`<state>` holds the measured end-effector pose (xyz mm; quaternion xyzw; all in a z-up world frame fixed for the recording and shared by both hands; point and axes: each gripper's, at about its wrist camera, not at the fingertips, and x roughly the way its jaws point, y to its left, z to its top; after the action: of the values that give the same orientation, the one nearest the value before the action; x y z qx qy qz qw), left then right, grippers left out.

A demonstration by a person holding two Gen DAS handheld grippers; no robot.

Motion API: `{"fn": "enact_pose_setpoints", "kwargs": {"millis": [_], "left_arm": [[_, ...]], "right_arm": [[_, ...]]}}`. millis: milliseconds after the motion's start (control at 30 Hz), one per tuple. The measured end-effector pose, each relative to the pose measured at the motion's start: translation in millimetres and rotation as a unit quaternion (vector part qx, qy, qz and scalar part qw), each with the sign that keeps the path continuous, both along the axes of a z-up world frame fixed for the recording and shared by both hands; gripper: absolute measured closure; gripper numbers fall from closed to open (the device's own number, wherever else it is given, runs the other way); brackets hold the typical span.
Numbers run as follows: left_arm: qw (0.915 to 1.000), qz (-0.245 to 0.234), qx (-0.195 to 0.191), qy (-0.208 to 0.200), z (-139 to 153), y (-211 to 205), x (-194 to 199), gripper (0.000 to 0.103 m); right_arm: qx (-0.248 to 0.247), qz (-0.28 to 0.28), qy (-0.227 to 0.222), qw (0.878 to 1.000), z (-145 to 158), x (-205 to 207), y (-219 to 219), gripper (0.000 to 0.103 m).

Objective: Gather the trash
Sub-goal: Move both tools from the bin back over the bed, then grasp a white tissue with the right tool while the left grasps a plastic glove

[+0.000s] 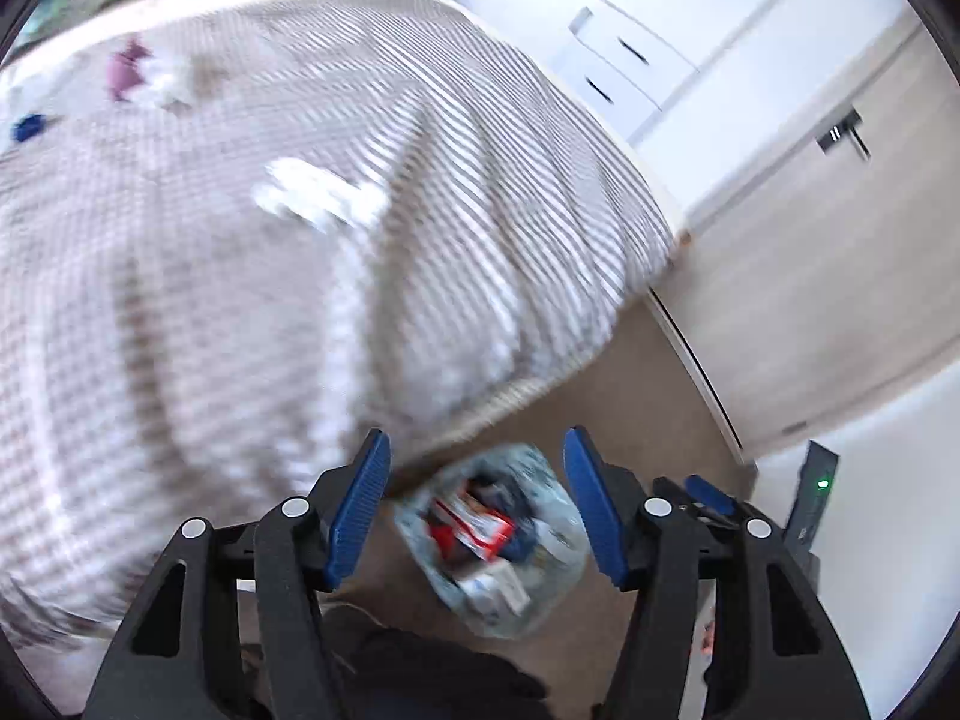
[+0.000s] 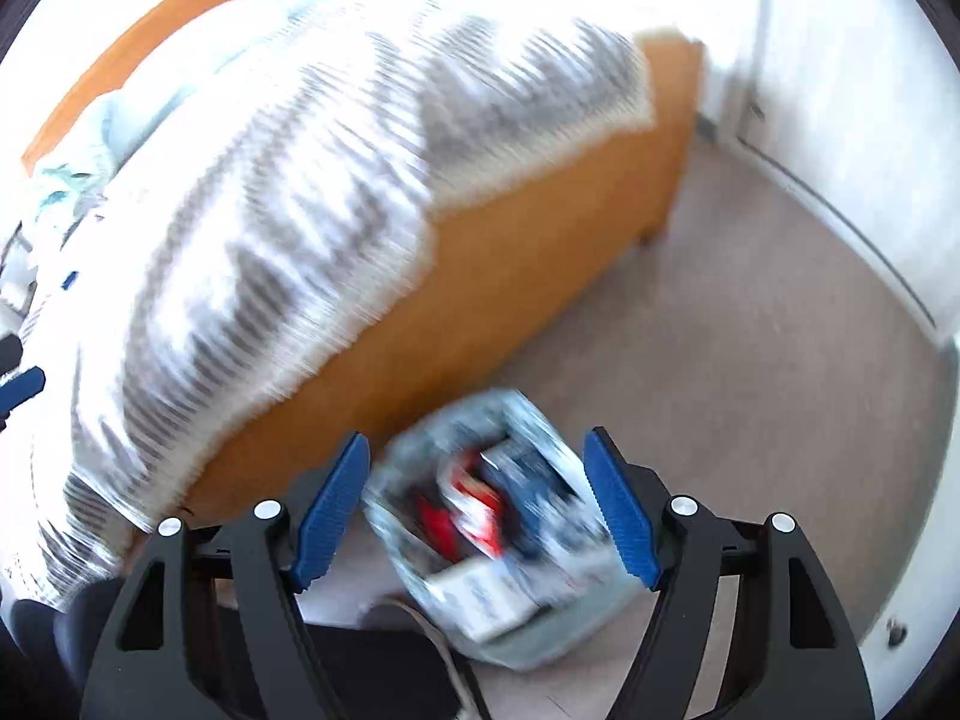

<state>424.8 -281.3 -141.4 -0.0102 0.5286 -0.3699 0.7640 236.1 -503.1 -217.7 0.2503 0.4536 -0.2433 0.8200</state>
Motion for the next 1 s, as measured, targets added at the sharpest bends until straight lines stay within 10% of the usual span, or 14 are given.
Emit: {"fn": "enact_pose_setpoints", "kwargs": {"millis": [300,467,700,733,767,1000], "left_arm": [[0.9882,0.149,-0.002,-0.033,25,154,111,0.039],[0.9662,0.248,-0.001,-0.072,7,224,158,0.039],[0.9544,0.296,0.028,-0.028,-28,265,197,0.039],[0.9542,0.297,0.025,-0.031,-28,266,199,0.039],[0.9543,0.296,0.023,-0.036,-27,265,200,0.039],[0.9585,0.280,0.010,-0.055,-34,253,211,0.039]], "right_arm": [[-0.036,0.126,-0.068,0.989,61,138,81,0.032],[-0.045,0.195,-0.063,0.978,44,222,130,0.032],[-0.134,0.181,-0.001,0.974,2,324,149,0.032],[-0.135,0.168,0.011,0.976,-6,334,145,0.042],[-0.120,0.164,0.011,0.979,-12,341,141,0.099],[-0.005,0.102,-0.147,0.984,24,358,143,0.097]]}}
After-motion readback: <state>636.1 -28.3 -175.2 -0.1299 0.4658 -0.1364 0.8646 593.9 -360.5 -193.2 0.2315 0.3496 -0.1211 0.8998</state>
